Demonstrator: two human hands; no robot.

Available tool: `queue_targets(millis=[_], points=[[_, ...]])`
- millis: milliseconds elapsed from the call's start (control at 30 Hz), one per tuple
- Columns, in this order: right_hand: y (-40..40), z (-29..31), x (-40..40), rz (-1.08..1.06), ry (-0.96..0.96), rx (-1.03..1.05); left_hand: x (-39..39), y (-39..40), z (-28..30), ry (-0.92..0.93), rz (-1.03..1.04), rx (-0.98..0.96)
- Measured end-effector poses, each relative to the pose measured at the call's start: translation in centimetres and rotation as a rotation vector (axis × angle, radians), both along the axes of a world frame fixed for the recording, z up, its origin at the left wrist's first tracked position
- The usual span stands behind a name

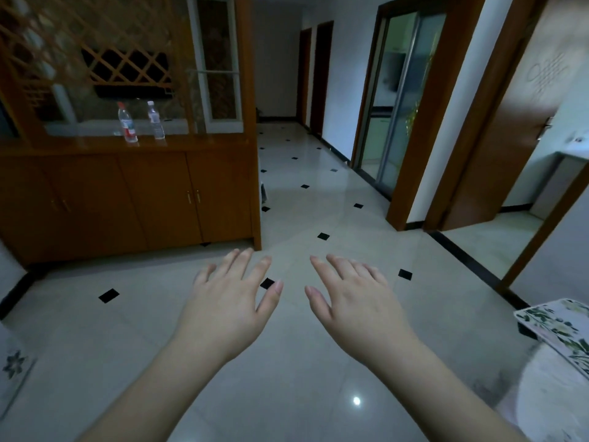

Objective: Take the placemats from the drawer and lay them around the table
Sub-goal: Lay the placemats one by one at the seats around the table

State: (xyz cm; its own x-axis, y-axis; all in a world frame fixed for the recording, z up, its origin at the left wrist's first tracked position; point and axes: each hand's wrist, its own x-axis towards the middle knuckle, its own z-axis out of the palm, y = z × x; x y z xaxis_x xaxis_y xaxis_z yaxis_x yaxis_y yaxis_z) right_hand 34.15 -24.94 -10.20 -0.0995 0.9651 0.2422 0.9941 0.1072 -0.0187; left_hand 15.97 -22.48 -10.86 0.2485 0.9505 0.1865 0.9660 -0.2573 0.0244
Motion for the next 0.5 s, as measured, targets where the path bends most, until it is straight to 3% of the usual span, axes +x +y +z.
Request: queue_targets(millis=[167,500], points=[[4.1,-0.8,1.0,-0.105,0.019,0.004,1.1,5.6,0.2,-0.051,-0.118,-0.054],[10.3,-2.5,8.2,-0.293,0.02,0.024,9.4,14.7,-0.7,0.044,-0.277,-0.008]])
